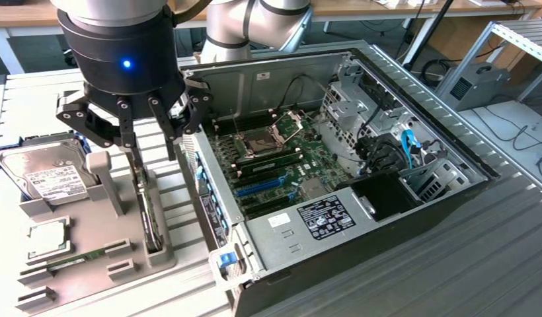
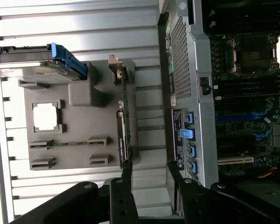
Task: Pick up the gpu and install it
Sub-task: 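Pick up the gpu and move the gpu toward the slot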
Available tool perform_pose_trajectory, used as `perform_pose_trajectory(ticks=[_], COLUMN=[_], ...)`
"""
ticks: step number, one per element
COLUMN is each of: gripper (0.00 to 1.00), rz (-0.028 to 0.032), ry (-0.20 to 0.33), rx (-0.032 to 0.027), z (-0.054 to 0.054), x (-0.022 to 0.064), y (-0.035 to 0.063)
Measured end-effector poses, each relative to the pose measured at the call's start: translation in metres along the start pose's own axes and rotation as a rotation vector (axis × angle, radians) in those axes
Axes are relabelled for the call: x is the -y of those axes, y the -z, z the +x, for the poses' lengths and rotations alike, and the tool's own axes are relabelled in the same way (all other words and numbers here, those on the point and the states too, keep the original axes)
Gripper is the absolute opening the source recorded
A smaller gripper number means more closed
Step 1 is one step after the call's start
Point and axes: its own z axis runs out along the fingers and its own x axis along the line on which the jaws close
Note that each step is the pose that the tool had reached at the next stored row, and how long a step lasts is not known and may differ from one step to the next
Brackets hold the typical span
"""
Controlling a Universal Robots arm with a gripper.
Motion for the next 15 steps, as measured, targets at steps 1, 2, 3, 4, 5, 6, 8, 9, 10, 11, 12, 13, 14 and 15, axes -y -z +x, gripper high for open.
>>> perform_pose_trajectory(ticks=[1, 2, 3, 4, 5, 6, 8, 9, 10, 11, 12, 13, 14, 15], gripper=[0.42, 0.42, 0.42, 0.42, 0.42, 0.42, 0.42, 0.42, 0.42, 0.42, 0.42, 0.42, 0.42, 0.42], rz=[0.0000, 0.0000, -0.0001, -0.0001, -0.0001, -0.0001, -0.0001, -0.0001, 0.0000, 0.0000, 0.0000, 0.0000, 0.0000, -0.0001], ry=[0.000, 0.000, 0.000, 0.000, 0.000, 0.000, 0.000, 0.000, 0.000, 0.000, 0.000, 0.000, 0.000, 0.000], rx=[0.0000, 0.0000, 0.0001, 0.0000, 0.0001, 0.0000, 0.0001, 0.0001, 0.0000, 0.0000, 0.0000, 0.0000, 0.0000, 0.0000], z=[0.0001, 0.0002, 0.0003, 0.0004, 0.0005, 0.0005, 0.0007, 0.0007, 0.0008, 0.0009, 0.0009, 0.0010, 0.0010, 0.0010], x=[0.0000, 0.0000, 0.0000, 0.0001, 0.0001, 0.0001, 0.0001, 0.0002, 0.0002, 0.0002, 0.0002, 0.0002, 0.0002, 0.0003], y=[-0.0003, -0.0006, -0.0009, -0.0014, -0.0019, -0.0023, -0.0030, -0.0034, -0.0037, -0.0041, -0.0044, -0.0047, -0.0050, -0.0053])
